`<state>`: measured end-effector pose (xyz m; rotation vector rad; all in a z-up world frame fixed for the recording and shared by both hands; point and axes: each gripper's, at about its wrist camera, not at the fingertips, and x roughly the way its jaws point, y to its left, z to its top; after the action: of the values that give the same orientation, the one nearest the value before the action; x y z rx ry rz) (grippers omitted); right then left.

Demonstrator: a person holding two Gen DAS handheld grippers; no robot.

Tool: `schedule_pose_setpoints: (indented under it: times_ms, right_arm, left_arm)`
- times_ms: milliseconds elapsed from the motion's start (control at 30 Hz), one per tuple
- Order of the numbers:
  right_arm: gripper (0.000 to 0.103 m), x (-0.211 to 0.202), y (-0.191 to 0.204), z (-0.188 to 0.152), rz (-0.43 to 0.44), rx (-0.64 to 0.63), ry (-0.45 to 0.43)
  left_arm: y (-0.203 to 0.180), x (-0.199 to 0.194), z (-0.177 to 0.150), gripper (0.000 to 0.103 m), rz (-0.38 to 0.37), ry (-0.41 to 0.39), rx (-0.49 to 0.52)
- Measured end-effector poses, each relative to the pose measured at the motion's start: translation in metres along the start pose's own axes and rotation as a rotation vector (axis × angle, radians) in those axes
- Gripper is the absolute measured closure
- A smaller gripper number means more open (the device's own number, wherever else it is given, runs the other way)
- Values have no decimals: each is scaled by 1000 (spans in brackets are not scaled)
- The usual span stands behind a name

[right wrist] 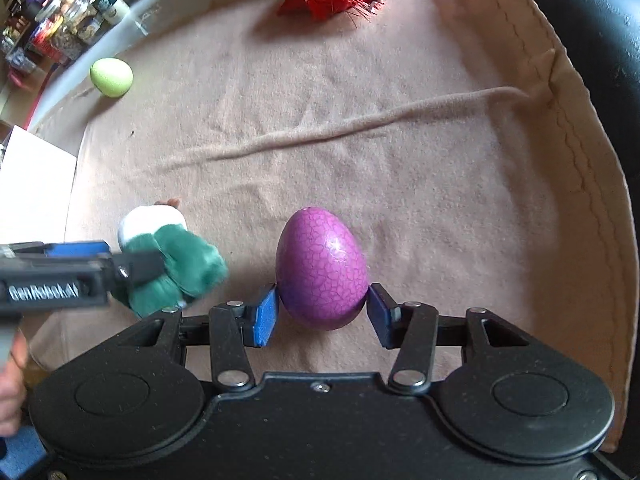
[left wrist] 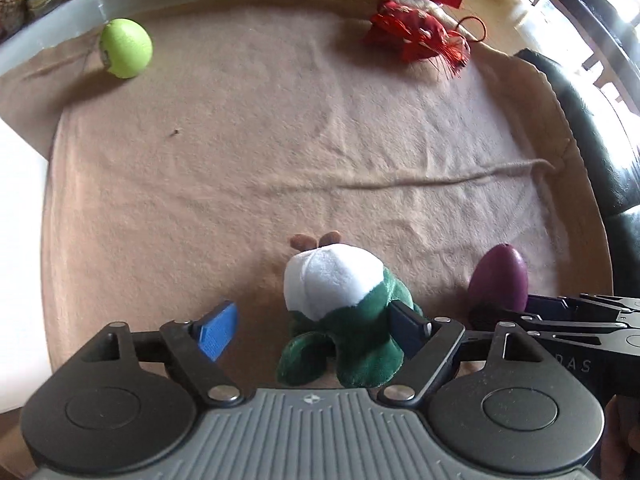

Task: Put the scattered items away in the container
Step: 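Lift the green plush and purple egg with both grippers toward the box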

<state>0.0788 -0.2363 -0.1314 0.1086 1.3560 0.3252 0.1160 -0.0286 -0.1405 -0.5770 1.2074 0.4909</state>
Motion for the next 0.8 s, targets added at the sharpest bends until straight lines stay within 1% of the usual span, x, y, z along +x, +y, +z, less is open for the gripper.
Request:
schedule_pose_setpoints:
  times_ms: [133, 233, 300, 367, 467, 600, 700, 800]
  right_arm:
    - [53, 0, -3, -1, 15, 30, -14]
    - [53, 1, -5, 0, 19, 43, -25]
    - [53, 2, -5, 0, 23, 48, -26]
    - [53, 3, -6, 1, 25, 52, -29]
    - [52, 6, -5, 3, 12, 50, -35]
    - [49, 6, -7, 5, -18, 49, -51]
    - [49, 6, -10, 6, -16, 54, -56]
    - [52, 7, -12, 4, -12, 44, -55]
  left_arm:
    - [-4, 6, 2, 20, -12, 11, -2]
    - [-3, 13, 2, 20, -45, 33, -32]
    - [-3, 16, 3, 17, -53, 42, -41]
    - [-6, 19, 4, 14, -43, 38, -26]
    - [-11, 22, 5, 13, -39, 33, -2]
    - [-9, 26, 8, 12, -52, 35, -26]
    - [-9, 32, 6, 12, -53, 46, -49]
    - [-17, 34, 4, 12, -14, 31, -9]
